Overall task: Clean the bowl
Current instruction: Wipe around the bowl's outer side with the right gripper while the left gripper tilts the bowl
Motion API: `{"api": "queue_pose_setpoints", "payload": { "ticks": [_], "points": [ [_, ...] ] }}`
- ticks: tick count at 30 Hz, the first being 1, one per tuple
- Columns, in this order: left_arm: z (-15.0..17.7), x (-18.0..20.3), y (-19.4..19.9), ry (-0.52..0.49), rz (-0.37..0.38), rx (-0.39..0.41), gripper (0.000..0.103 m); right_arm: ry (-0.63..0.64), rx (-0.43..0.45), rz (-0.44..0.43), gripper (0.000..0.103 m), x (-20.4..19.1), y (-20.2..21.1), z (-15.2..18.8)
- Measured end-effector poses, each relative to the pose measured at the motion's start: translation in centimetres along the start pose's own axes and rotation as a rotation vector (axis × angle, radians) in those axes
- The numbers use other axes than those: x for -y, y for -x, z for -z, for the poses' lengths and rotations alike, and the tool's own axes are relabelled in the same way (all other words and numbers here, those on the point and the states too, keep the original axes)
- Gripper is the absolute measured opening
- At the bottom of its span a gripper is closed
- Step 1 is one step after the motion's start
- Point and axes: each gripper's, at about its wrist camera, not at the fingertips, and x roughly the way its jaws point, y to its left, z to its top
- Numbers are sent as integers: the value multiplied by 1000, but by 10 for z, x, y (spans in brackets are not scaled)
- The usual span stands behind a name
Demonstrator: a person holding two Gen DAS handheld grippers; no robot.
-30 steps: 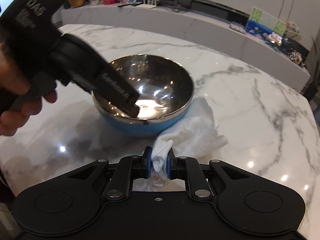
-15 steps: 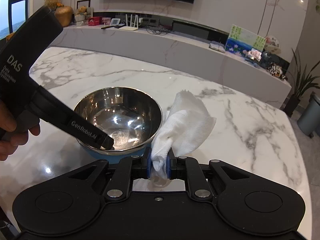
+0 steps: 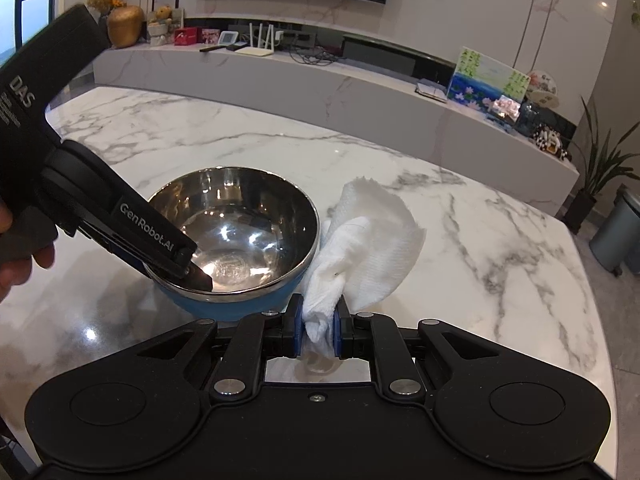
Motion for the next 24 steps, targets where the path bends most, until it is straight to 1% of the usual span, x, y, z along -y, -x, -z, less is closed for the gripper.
{"api": "queue_pose_setpoints", "payload": {
  "ticks": [1, 7, 13, 18, 23, 24],
  "points": [
    [0, 0, 0, -1, -1, 2, 32, 1, -1, -4, 12, 0, 0, 0],
    [-3, 2, 0, -23, -16, 12, 28, 22, -16, -27, 12, -8, 1, 1],
    [-5, 3, -1, -46, -41, 30, 28, 71, -67, -88, 12, -23, 1, 4],
    [-7, 3, -2, -53, -47, 42, 28, 104, -112, -133, 12, -33, -5, 9],
    [-7, 1, -1, -41, -41, 41, 28, 107, -121, -129, 12, -34, -7, 10],
    [-7, 0, -1, -28, -38, 34, 31, 97, -118, -114, 12, -32, -8, 9]
  ]
}}
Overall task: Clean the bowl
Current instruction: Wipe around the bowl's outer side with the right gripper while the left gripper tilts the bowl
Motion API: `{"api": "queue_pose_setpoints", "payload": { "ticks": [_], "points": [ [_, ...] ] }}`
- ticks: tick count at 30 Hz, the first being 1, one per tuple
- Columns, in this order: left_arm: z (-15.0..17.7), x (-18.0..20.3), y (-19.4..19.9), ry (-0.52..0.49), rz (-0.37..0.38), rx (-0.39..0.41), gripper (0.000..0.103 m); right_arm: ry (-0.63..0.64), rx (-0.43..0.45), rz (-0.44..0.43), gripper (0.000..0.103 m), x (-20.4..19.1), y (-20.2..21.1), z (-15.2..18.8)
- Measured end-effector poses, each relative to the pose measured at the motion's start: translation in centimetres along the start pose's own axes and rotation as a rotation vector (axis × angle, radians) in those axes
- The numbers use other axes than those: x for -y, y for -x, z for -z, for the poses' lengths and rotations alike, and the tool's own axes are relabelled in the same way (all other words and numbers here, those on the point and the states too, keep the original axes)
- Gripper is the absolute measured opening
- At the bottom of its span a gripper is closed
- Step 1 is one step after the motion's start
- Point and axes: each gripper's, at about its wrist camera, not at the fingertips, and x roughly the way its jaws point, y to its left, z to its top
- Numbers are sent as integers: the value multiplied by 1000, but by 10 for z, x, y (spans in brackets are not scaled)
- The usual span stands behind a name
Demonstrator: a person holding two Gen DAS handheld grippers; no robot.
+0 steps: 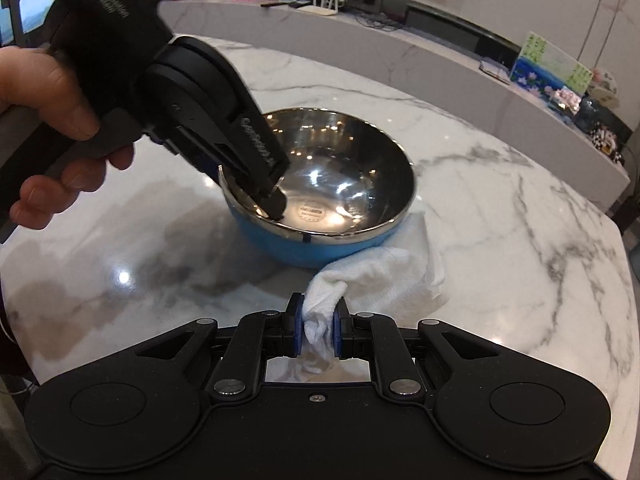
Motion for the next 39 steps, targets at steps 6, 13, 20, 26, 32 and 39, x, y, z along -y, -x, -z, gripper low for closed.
{"api": "queue_pose_setpoints", "payload": {
  "ticks": [6, 13, 20, 26, 32, 39],
  "points": [
    [5, -3, -3, 47, 31, -38, 52, -119, 91, 112, 12, 24, 8, -2],
    [11, -2, -3, 69, 82, -74, 52, -126, 151, 132, 12, 26, 14, -2],
    [9, -1, -2, 54, 79, -71, 43, -61, 137, 99, 12, 17, 14, -4],
    [6, 0, -1, 5, 56, -37, 38, -46, 106, 67, 12, 16, 16, -3],
    [1, 1, -4, -18, 38, -9, 38, -11, 59, 8, 12, 2, 15, 0],
    [-2, 3, -6, -18, 23, 2, 38, 22, 33, -59, 12, -13, 17, 5]
  ]
}}
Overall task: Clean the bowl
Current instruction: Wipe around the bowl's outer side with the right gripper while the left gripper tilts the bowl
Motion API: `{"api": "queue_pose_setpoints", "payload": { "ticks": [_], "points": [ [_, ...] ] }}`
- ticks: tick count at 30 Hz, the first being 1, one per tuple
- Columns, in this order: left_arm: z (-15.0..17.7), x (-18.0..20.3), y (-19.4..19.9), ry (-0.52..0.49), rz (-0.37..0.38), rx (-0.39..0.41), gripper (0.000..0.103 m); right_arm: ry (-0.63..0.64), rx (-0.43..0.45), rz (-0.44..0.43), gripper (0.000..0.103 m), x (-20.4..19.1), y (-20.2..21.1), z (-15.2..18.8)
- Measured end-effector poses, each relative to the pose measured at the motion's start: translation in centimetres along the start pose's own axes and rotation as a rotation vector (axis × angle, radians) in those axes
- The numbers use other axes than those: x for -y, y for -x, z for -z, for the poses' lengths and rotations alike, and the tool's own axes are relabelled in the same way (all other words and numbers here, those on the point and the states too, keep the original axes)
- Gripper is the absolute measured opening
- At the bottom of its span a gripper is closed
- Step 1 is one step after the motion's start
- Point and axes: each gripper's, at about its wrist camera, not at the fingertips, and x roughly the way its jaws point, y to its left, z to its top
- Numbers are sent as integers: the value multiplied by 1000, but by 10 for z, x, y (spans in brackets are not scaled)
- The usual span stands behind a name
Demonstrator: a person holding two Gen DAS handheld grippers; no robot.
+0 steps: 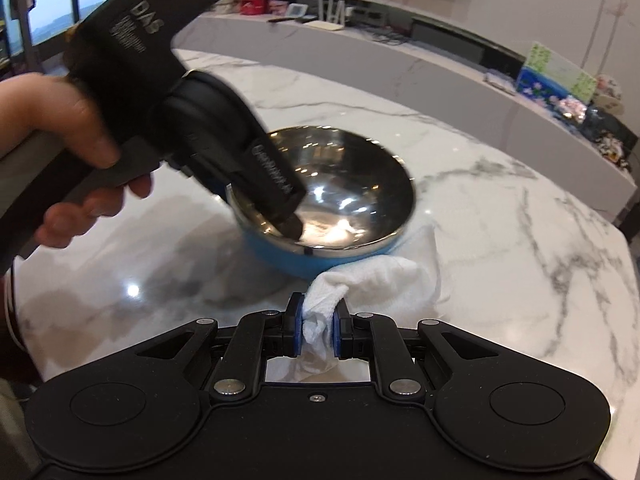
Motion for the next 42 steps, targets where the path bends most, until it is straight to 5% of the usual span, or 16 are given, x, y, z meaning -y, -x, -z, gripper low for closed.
{"api": "queue_pose_setpoints", "payload": {
  "ticks": [8, 17, 42],
  "points": [
    [2, -2, -1, 27, 10, -29, 47, -33, 10, 59, 12, 6, 0, 3],
    [4, 0, 1, 11, 7, -25, 49, -73, 178, 151, 12, 13, 22, 4],
    [6, -2, 2, 36, -1, -34, 58, -100, 14, 128, 12, 18, -19, 2]
  ]
}}
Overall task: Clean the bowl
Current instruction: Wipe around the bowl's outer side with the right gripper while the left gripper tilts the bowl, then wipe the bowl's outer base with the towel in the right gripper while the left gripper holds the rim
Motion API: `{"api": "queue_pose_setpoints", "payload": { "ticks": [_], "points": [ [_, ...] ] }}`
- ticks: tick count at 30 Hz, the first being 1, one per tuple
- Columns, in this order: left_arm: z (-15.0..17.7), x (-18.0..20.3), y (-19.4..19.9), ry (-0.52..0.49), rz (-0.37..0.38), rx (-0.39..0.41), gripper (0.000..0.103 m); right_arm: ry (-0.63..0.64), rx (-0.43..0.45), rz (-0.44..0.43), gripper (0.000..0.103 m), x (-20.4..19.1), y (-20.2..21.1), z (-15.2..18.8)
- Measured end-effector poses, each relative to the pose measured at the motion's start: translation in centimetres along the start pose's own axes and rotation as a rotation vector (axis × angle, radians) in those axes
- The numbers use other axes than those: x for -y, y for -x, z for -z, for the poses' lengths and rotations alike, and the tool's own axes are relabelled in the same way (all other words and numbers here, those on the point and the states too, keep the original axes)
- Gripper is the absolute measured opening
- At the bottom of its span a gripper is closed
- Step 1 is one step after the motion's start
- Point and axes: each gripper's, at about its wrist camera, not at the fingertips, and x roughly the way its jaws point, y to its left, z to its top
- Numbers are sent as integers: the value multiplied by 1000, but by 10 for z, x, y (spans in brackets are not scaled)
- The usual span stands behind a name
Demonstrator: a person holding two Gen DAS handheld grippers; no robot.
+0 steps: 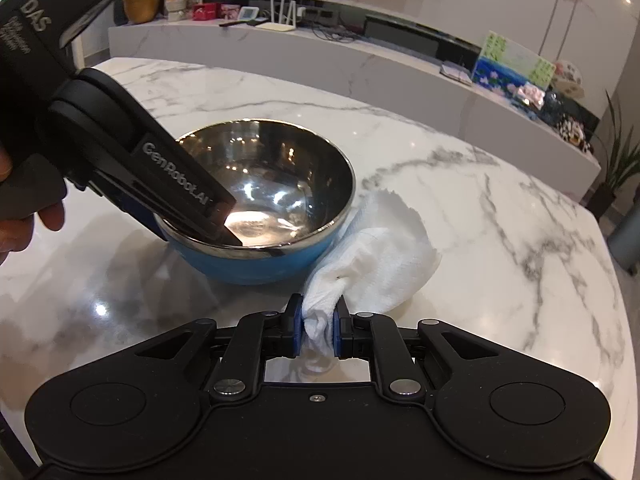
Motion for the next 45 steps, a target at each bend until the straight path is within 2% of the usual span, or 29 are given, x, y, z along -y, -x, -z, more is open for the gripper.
{"api": "queue_pose_setpoints", "payload": {
  "ticks": [6, 11, 14, 19, 20, 25, 28, 30, 32, 40, 45],
  "points": [
    [2, 4, 1, -43, 4, 16, 49, -29, -17, 46, 14, 9, -5, -1],
    [4, 8, 2, -61, -12, 42, 49, -154, -20, 136, 19, 27, -5, -2],
    [7, 10, 1, -83, -26, 73, 49, -238, 25, 152, 25, 39, -2, -1],
    [8, 12, 2, -95, -38, 82, 50, -322, 111, 134, 42, 47, 7, 1],
    [8, 13, 2, -96, -39, 83, 50, -336, 115, 131, 43, 48, 6, 0],
    [9, 14, 2, -98, -45, 87, 50, -465, 88, 82, 40, 56, -7, 4],
    [9, 14, 2, -102, -45, 88, 50, -499, 55, 94, 32, 51, -15, 8],
    [9, 13, 2, -102, -45, 86, 50, -514, 46, 100, 20, 50, -19, 11],
    [10, 14, 2, -106, -47, 88, 50, -542, 50, 92, 16, 52, -23, 12],
    [11, 14, 3, -121, -51, 91, 50, -502, 153, 13, 15, 58, 4, 0],
    [12, 17, 3, -136, -65, 99, 50, -452, 157, -51, 15, 50, 12, -4]
  ]
}}
